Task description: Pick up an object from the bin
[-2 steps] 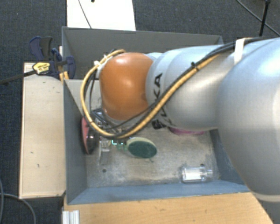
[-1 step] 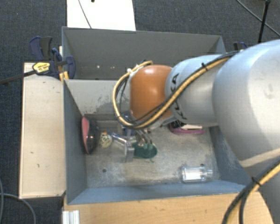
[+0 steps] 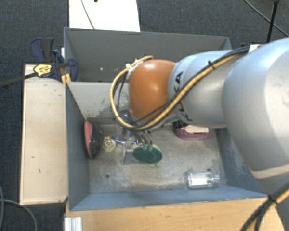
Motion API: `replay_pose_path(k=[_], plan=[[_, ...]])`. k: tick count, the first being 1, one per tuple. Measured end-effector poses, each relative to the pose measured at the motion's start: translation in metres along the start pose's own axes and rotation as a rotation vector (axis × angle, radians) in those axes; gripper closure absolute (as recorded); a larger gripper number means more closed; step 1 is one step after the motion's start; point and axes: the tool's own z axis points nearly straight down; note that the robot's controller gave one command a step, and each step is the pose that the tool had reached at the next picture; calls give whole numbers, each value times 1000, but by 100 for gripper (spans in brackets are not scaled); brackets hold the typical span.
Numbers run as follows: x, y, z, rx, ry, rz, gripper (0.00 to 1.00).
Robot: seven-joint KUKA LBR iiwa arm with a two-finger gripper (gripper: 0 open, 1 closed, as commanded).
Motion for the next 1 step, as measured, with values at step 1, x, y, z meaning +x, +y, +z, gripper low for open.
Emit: replay_pose_path(k=[1], plan=[[3,-33,-1,4,6,10,0]])
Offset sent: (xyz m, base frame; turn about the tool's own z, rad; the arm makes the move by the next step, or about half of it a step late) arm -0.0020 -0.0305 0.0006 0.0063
